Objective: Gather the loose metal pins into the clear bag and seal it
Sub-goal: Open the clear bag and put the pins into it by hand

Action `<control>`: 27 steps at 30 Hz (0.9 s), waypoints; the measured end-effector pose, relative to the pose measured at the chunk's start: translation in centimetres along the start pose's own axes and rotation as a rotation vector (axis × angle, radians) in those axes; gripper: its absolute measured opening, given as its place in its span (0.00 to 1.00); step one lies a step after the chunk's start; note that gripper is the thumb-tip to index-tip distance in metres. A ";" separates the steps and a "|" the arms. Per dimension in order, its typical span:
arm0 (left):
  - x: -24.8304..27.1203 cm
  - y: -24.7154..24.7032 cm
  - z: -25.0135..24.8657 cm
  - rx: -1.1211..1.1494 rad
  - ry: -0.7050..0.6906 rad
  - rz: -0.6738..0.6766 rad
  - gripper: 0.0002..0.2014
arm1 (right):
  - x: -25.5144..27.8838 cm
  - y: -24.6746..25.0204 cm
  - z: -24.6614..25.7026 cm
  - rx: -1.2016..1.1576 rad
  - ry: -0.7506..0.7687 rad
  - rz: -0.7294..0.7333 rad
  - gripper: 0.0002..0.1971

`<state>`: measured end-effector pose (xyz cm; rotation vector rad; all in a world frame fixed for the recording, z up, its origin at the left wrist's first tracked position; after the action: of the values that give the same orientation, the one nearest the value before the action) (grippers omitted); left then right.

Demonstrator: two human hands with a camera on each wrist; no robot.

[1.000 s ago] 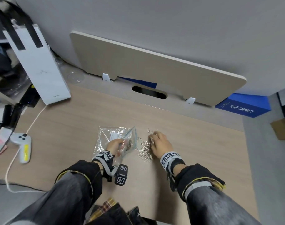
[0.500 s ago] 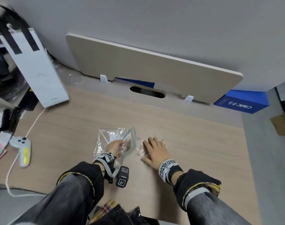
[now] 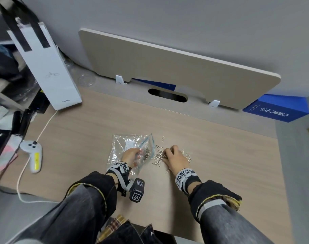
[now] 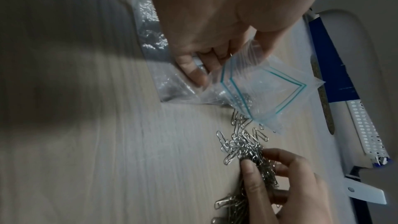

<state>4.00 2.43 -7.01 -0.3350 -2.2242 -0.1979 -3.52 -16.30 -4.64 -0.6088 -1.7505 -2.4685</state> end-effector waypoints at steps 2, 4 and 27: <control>0.0 0.1 0.0 0.007 0.000 0.005 0.07 | -0.2 0.1 -0.1 -0.019 -0.002 -0.016 0.14; -0.1 0.1 0.2 0.014 0.003 0.021 0.06 | -0.4 0.3 -0.4 -0.042 -0.018 -0.029 0.12; 0.1 0.1 0.0 0.002 0.009 0.093 0.09 | -2.3 7.1 3.7 -0.910 -0.213 -0.124 0.07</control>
<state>3.98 2.50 -6.88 -0.4346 -2.1941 -0.1471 1.59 -15.84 1.93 -0.8327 -0.5969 -3.3251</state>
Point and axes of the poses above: each hand's wrist, its own x-axis away from the middle knuckle, its own y-axis out of the back of the hand, z = x × y, the point moved 9 cm from there along -x, towards the middle knuckle, and after that the axes turned 3 degrees about y, right-handed, at the moved point
